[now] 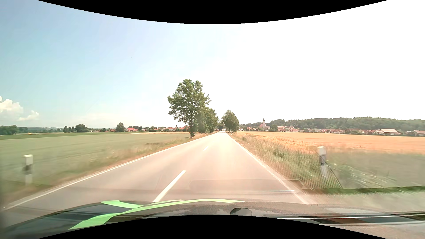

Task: Follow the waypoints while adhering to traffic rules and regulations

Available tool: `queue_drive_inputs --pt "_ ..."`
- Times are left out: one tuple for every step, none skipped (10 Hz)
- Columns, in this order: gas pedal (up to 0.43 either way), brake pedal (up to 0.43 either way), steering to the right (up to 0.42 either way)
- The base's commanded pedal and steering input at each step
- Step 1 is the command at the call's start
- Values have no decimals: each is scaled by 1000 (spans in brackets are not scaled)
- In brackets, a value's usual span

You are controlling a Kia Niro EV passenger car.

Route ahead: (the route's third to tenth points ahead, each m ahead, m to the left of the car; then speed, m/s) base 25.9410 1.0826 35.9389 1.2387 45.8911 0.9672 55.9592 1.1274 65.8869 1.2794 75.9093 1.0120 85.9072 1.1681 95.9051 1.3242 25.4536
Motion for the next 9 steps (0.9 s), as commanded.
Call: queue_drive_inputs --pt "220 0 -2" --pt "228 0 -2" --pt "228 0 -2" --pt "228 0 -2" --pt "228 0 -2" --pt "240 0 -2" --pt "248 0 -1" --pt "260 0 -1" --pt "260 0 -1"
